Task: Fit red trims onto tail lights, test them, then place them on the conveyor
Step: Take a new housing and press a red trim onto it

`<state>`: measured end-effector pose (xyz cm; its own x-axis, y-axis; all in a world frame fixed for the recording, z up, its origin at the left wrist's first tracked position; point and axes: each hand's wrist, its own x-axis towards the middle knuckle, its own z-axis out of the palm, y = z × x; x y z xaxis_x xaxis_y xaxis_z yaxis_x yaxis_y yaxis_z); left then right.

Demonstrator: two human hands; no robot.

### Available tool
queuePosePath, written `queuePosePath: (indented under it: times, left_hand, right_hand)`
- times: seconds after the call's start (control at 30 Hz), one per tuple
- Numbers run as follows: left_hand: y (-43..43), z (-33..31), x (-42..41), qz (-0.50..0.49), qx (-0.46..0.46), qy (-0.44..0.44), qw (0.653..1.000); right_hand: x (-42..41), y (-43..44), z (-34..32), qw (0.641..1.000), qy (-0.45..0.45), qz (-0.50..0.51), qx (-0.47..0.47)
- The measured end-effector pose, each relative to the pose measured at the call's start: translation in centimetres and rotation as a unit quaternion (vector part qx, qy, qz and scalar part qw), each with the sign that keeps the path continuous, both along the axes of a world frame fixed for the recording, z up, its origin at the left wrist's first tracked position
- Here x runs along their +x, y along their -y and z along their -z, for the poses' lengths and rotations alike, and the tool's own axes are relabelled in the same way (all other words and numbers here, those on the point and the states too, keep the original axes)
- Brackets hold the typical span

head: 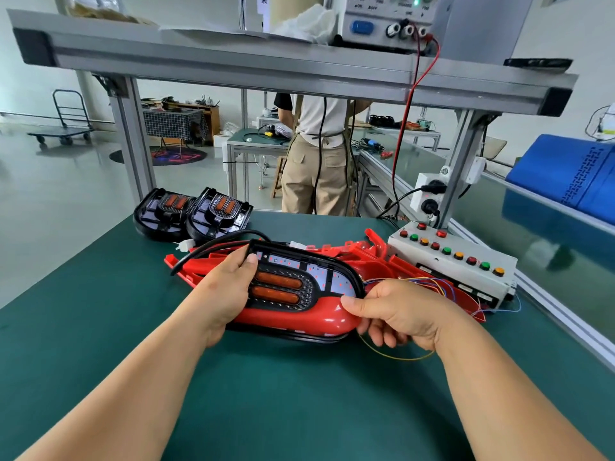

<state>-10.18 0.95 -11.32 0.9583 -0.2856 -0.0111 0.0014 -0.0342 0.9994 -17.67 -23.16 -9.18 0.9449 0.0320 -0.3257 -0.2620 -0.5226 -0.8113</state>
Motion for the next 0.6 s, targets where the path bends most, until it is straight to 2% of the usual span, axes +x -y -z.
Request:
queuePosePath:
  times: [0.17,0.37,0.5,0.6]
  left_hand:
    - [-0.4,-0.1,0.1,-0.007,0.023,-0.019,1.000]
    - [-0.5,-0.7,-0.2,-0.009,0.036,-0.040,0.999]
    - [-0.5,-0.6,-0.7,-0.025,0.142,0.023,0.989]
    - [-0.4,-0.9,-1.0,-0.063,0.249,0.081,0.963]
  right_hand:
    - [0.2,-0.1,0.5,0.998,0.009,0.031,-0.061]
    - [0.5,-0.4,1.1,0.992,0.068,0.047,-0.097]
    - [0.3,-0.6,0.8,0.987,0.088,0.037,-0.125]
    - [-0.2,-1.1,0.3,0.980,0.085,0.007,-0.181]
